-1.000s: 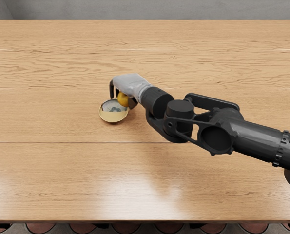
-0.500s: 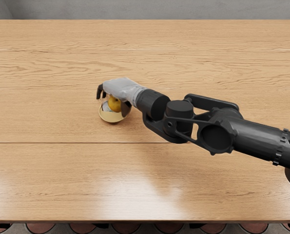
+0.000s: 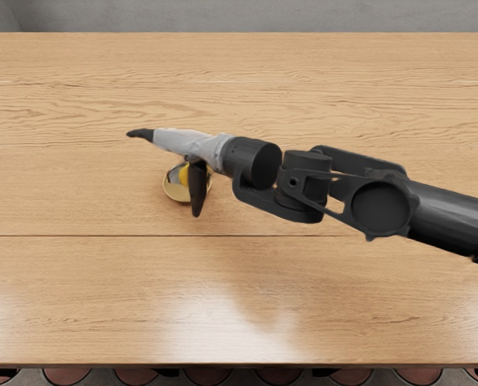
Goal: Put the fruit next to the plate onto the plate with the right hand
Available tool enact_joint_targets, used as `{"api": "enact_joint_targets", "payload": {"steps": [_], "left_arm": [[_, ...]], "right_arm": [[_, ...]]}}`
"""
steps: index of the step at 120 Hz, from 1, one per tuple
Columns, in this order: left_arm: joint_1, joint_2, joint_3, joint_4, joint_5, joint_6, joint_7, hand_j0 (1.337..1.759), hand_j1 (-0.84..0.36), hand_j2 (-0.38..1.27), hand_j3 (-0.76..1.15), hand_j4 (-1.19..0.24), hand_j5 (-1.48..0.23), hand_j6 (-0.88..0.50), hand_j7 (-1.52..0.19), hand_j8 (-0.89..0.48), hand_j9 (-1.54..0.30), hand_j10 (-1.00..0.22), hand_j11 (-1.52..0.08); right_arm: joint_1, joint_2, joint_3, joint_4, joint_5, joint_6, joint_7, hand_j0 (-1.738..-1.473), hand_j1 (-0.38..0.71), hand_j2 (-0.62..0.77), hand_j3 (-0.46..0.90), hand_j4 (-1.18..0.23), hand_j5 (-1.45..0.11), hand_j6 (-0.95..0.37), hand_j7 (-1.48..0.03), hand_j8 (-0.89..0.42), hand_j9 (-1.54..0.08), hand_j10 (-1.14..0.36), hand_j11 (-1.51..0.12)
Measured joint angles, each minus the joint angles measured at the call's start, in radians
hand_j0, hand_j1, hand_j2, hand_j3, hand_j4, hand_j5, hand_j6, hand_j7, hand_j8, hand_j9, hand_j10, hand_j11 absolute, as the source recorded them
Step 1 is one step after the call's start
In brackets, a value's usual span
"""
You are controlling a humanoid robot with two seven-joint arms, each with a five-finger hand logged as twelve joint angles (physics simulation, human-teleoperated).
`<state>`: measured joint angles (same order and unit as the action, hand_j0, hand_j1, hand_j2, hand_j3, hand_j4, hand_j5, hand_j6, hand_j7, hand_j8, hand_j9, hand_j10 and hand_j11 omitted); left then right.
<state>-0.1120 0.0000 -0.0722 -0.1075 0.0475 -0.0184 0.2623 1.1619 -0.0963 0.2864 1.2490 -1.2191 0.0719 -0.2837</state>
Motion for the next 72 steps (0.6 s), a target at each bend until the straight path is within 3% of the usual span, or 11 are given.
{"api": "enact_joint_targets", "payload": {"steps": [23, 39, 53, 72], "left_arm": [[0.0, 0.0, 0.0, 0.0, 0.0, 0.0, 0.0, 1.658, 0.33, 0.0, 0.0, -0.02, -0.02, -0.02, -0.02, -0.02, -0.02, -0.02, -0.02], [0.0, 0.0, 0.0, 0.0, 0.0, 0.0, 0.0, 1.658, 0.33, 0.0, 0.0, -0.02, -0.02, -0.02, -0.02, -0.02, -0.02, -0.02, -0.02], [0.0, 0.0, 0.0, 0.0, 0.0, 0.0, 0.0, 1.658, 0.33, 0.0, 0.0, -0.02, -0.02, -0.02, -0.02, -0.02, -0.02, -0.02, -0.02], [-0.001, 0.0, -0.002, -0.009, 0.0, -0.002, 0.0, 1.658, 0.33, 0.0, 0.0, -0.02, -0.02, -0.02, -0.02, -0.02, -0.02, -0.02, -0.02]], "right_arm": [[-0.004, -0.268, 0.071, 0.066, 0.186, 0.248, 0.141, -1.658, -0.34, 0.0, 0.0, -0.01, -0.02, -0.01, -0.02, -0.01, -0.02, -0.01, -0.02], [-0.019, -0.405, 0.089, 0.077, 0.274, 0.401, 0.215, -1.658, -0.34, 0.0, 0.0, -0.01, -0.01, -0.01, -0.01, -0.01, -0.01, -0.01, -0.01], [-0.023, -0.482, 0.095, 0.079, 0.326, 0.479, 0.253, -1.658, -0.35, 0.0, 0.0, -0.01, -0.01, -0.01, -0.01, 0.0, -0.01, 0.0, -0.01], [-0.026, -0.516, 0.097, 0.079, 0.351, 0.514, 0.268, -1.658, -0.35, 0.0, 0.0, 0.0, 0.0, 0.0, 0.0, 0.0, 0.0, 0.0, 0.0]]}}
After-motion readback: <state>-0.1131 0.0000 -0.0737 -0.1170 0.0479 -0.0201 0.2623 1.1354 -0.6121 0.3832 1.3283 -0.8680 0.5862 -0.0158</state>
